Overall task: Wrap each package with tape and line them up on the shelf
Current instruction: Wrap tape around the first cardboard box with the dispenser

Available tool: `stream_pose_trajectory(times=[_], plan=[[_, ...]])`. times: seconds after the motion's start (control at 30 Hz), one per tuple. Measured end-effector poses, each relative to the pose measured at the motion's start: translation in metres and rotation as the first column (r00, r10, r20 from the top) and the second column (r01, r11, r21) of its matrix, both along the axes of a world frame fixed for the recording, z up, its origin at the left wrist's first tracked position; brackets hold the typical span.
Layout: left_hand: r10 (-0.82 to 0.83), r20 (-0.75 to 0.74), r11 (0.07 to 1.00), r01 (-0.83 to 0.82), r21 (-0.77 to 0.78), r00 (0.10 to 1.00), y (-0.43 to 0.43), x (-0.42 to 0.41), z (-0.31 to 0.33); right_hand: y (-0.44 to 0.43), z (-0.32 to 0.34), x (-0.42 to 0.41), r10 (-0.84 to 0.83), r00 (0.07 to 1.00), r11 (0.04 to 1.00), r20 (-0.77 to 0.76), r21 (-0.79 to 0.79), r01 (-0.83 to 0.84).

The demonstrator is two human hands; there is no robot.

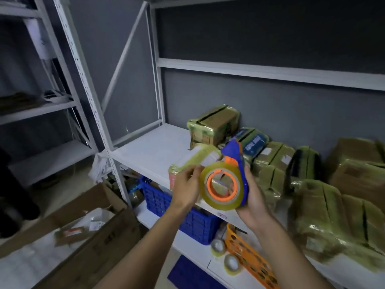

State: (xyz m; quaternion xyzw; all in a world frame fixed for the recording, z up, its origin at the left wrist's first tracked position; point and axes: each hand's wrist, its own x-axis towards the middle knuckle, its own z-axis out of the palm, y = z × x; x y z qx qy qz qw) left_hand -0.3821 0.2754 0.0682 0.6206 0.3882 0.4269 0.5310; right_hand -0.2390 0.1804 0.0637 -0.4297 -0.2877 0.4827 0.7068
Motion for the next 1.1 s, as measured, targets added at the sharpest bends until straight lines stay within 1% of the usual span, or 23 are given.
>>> stream_pose_trajectory(times=[0.07, 0.17, 0.23, 0.3, 0.43, 0.57, 0.63, 0.73, 0.8, 0.87, 0.93, 1.0, 1.1], plan=[[0.032, -0.062, 0.994, -0.025, 0.106, 0.998, 0.031, -0.009, 0.004, 0.027, 0.01, -0.002, -0.051, 0.999, 0.999, 0.019, 0.002, 0.051], [0.071, -0.191, 0.967, -0.021, 0.254, 0.979, 0.076, -0.016, 0.006, 0.069, 0.016, -0.001, -0.123, 0.991, 0.992, 0.047, 0.007, 0.123], [0.092, -0.24, 0.943, -0.007, 0.333, 0.966, 0.105, -0.017, 0.007, 0.098, 0.019, 0.001, -0.174, 0.983, 0.985, 0.051, 0.009, 0.174], [0.082, -0.28, 0.925, 0.032, 0.379, 0.956, 0.135, -0.014, 0.014, 0.125, 0.021, 0.004, -0.227, 0.973, 0.974, 0.036, 0.012, 0.227], [0.084, -0.36, 0.89, 0.093, 0.446, 0.929, 0.192, 0.003, 0.027, 0.171, 0.027, 0.019, -0.278, 0.96, 0.96, 0.039, 0.024, 0.278], [0.109, -0.43, 0.83, 0.156, 0.535, 0.896, 0.241, 0.03, 0.04, 0.202, 0.036, 0.039, -0.416, 0.909, 0.909, 0.032, 0.011, 0.416], [0.104, -0.473, 0.814, 0.198, 0.546, 0.875, 0.261, 0.045, 0.045, 0.212, 0.04, 0.052, -0.487, 0.872, 0.873, 0.052, 0.001, 0.487], [0.095, -0.518, 0.777, 0.262, 0.572, 0.85, 0.29, 0.069, 0.052, 0.226, 0.052, 0.07, -0.56, 0.818, 0.826, 0.133, 0.006, 0.564], [0.109, -0.578, 0.754, 0.311, 0.578, 0.809, 0.31, 0.085, 0.053, 0.235, 0.057, 0.081, -0.586, 0.788, 0.803, 0.19, 0.002, 0.596], [0.112, -0.656, 0.75, 0.37, 0.549, 0.746, 0.331, 0.099, 0.049, 0.242, 0.056, 0.09, -0.583, 0.769, 0.796, 0.262, -0.005, 0.605], [0.055, -0.7, 0.774, 0.413, 0.48, 0.712, 0.352, 0.108, 0.042, 0.248, 0.05, 0.093, -0.576, 0.736, 0.786, 0.356, -0.004, 0.618], [-0.018, -0.685, 0.791, 0.429, 0.436, 0.728, 0.368, 0.113, 0.031, 0.254, 0.045, 0.091, -0.583, 0.703, 0.771, 0.407, 0.005, 0.637], [-0.099, -0.628, 0.803, 0.435, 0.408, 0.772, 0.387, 0.115, 0.016, 0.267, 0.04, 0.084, -0.611, 0.673, 0.742, 0.417, 0.006, 0.67]])
